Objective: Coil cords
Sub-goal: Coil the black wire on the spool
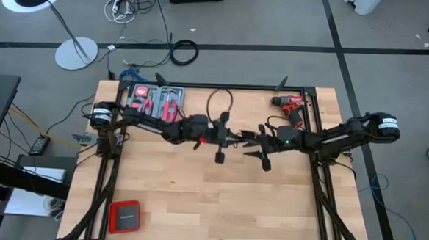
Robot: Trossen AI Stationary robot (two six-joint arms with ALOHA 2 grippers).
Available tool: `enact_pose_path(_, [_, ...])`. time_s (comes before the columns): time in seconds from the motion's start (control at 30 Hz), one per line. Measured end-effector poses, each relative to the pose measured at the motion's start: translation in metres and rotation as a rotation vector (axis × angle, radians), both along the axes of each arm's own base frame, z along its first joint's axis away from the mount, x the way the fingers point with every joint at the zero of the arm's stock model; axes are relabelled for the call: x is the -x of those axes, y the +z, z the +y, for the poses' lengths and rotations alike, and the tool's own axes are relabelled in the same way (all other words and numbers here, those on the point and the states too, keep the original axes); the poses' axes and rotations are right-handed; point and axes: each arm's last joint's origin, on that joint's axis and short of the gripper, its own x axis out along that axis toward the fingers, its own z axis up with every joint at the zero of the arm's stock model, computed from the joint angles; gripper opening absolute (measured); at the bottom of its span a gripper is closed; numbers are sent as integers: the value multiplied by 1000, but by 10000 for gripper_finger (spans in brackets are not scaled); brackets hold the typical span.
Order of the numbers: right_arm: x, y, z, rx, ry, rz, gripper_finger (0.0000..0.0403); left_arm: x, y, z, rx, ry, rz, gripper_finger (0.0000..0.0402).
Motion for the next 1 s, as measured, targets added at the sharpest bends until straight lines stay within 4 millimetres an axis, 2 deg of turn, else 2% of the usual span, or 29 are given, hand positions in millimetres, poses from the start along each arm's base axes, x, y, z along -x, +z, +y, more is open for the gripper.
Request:
enact_pose_path(0.23, [-3, 8, -25, -48, -122, -26, 139, 10, -7, 43, 82, -12, -2, 8])
enact_pose_path(0.5, [-30, 11, -51, -58, -159, 40, 139, 19, -1, 72, 81, -19, -15, 8])
enact_pose_path(0.73, [-45, 9, -84, -137, -180, 12, 139, 43, 13, 90, 34, 9, 18, 8])
enact_pose_path(0.9, [-66, 12, -101, -150, -152, -14, 139, 65, 15, 109, 35, 62, 0, 8])
enact_pose_path(1.0, [-85, 17, -108, -124, -102, -44, 139, 72, 8, 115, 59, 66, 21, 8])
